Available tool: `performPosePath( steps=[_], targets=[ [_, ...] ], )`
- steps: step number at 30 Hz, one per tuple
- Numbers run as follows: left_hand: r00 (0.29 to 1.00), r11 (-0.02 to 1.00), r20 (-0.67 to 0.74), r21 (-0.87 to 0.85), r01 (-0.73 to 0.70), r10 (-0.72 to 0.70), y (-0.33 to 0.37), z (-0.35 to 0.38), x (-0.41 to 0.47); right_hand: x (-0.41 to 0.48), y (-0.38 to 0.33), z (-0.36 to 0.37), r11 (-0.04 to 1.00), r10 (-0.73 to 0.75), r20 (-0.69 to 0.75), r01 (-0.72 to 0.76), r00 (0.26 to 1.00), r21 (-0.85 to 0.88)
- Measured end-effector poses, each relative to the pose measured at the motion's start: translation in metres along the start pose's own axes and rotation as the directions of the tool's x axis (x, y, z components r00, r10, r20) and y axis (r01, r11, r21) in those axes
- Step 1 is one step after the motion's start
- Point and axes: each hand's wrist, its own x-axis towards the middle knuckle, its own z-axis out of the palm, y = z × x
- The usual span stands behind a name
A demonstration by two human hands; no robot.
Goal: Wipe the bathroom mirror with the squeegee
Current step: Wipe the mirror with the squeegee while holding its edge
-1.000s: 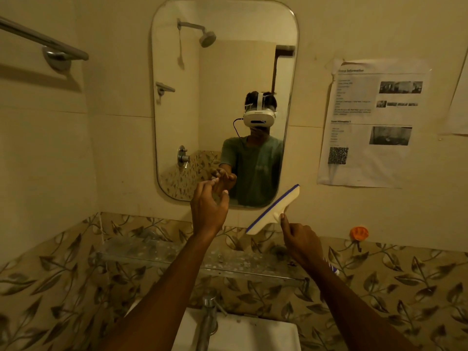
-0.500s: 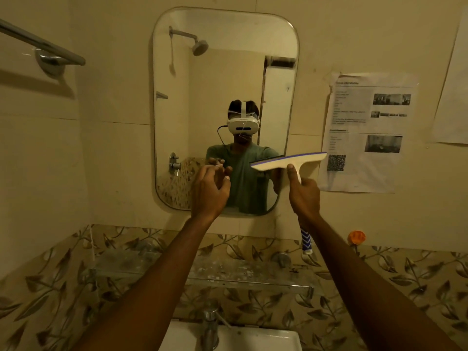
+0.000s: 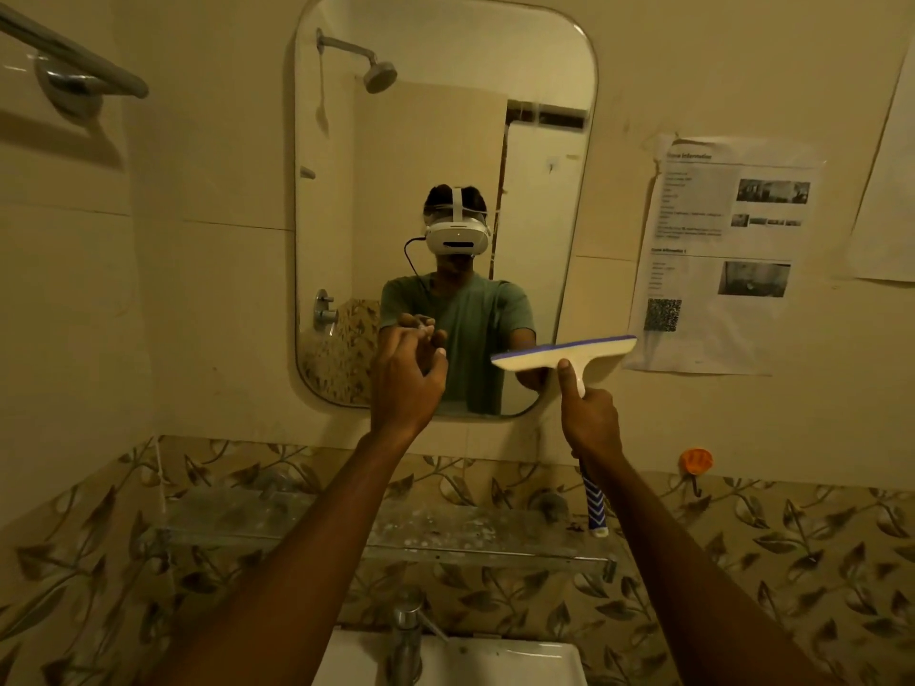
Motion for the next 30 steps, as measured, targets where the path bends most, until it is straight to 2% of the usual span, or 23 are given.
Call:
performPosePath(
  steps=[8,11,13,15,17,18,20,23,27,30],
  targets=[
    [0.997,0.997,0.017,-0.008,0.079,-0.079,-0.004,-0.008,-0.012,-0.017,0.005,-0.001,1.000,0.013,0.009,-0.013,1.000,-0.027],
    [0.995,0.995,0.020,-0.006,0.098,-0.098,-0.008,-0.017,-0.014,-0.023,0.001,-0.003,0.994,-0.066,-0.005,0.065,0.998,-0.086],
    [0.994,0.994,0.012,0.008,0.110,-0.110,-0.015,-0.022,-0.013,-0.029,-0.005,0.001,0.965,-0.174,0.087,0.187,0.981,-0.181],
    [0.992,0.991,0.003,0.035,0.128,-0.128,-0.023,-0.027,-0.012,-0.039,-0.013,0.014,0.861,-0.258,0.290,0.356,0.922,-0.364],
    [0.988,0.986,-0.004,0.051,0.157,-0.157,-0.030,-0.031,-0.012,-0.050,-0.017,0.035,0.654,-0.291,0.469,0.531,0.834,-0.538],
    [0.986,0.984,-0.012,0.054,0.168,-0.168,-0.033,-0.033,-0.012,-0.054,-0.018,0.046,0.558,-0.297,0.525,0.591,0.798,-0.582],
    [0.983,0.981,-0.038,0.059,0.184,-0.182,-0.038,-0.036,-0.012,-0.058,-0.017,0.064,0.442,-0.289,0.593,0.654,0.752,-0.614],
    [0.977,0.975,-0.076,0.085,0.206,-0.200,-0.044,-0.038,-0.016,-0.060,-0.019,0.082,0.356,-0.288,0.629,0.691,0.722,-0.630],
    [0.974,0.974,-0.102,0.082,0.209,-0.200,-0.047,-0.037,-0.018,-0.062,-0.026,0.097,0.337,-0.281,0.640,0.698,0.715,-0.632],
    [0.959,0.966,-0.158,0.070,0.249,-0.236,-0.049,-0.040,-0.020,-0.067,-0.028,0.109,0.256,-0.282,0.692,0.747,0.665,-0.613]
  ],
)
